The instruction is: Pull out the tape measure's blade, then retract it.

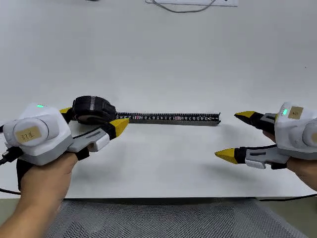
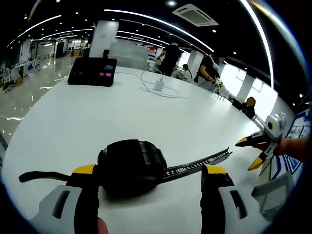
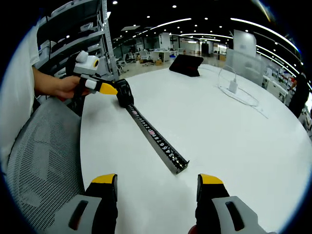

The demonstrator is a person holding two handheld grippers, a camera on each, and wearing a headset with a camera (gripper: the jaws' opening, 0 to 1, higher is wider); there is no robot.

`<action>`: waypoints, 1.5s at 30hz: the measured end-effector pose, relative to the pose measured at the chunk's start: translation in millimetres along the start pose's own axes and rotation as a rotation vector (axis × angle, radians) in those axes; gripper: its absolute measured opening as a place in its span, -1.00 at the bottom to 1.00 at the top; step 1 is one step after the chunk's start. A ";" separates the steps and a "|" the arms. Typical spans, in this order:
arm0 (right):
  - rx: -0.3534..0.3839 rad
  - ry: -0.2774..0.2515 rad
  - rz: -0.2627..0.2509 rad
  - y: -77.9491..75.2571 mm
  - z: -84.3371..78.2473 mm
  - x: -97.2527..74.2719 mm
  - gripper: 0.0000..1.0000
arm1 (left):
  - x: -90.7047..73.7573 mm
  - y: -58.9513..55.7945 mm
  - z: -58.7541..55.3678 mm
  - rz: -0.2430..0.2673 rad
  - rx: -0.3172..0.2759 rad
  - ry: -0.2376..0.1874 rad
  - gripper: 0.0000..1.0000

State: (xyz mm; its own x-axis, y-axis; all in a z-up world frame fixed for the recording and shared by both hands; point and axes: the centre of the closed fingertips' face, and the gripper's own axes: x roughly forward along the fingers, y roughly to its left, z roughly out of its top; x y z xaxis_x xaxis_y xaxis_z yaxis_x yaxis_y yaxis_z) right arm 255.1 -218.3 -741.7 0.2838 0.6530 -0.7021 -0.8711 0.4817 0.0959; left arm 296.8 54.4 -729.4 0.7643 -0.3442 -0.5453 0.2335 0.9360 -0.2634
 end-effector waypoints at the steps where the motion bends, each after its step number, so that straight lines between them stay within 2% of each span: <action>1: -0.004 0.004 0.002 -0.8 0.2 0.6 0.28 | 0.3 0.7 0.4 0.005 -0.005 -0.004 0.62; 11: -0.013 0.009 0.022 -10.8 3.9 8.8 0.23 | 5.2 11.1 0.2 0.085 -0.009 -0.023 0.40; 19: -0.020 0.012 0.024 -16.1 4.4 12.0 0.23 | 9.4 17.1 -0.1 0.132 -0.027 -0.025 0.32; 30: -0.036 0.020 0.029 -18.5 3.5 15.2 0.20 | 9.6 23.7 -0.1 0.149 -0.045 -0.026 0.16; 37: -0.063 0.034 0.037 -20.2 4.7 17.8 0.15 | 10.3 23.8 -1.0 0.149 -0.037 -0.014 0.15; 45: -0.128 0.089 0.065 -27.1 4.3 23.3 0.07 | 10.9 24.1 -2.0 0.150 -0.033 -0.006 0.15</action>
State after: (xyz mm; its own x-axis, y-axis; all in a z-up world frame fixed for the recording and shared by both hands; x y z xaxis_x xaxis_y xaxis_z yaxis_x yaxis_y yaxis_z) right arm 287.1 -213.6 -757.6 0.1935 0.6236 -0.7575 -0.9322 0.3576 0.0563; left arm 309.6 73.1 -743.3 0.7925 -0.2001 -0.5761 0.0968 0.9739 -0.2052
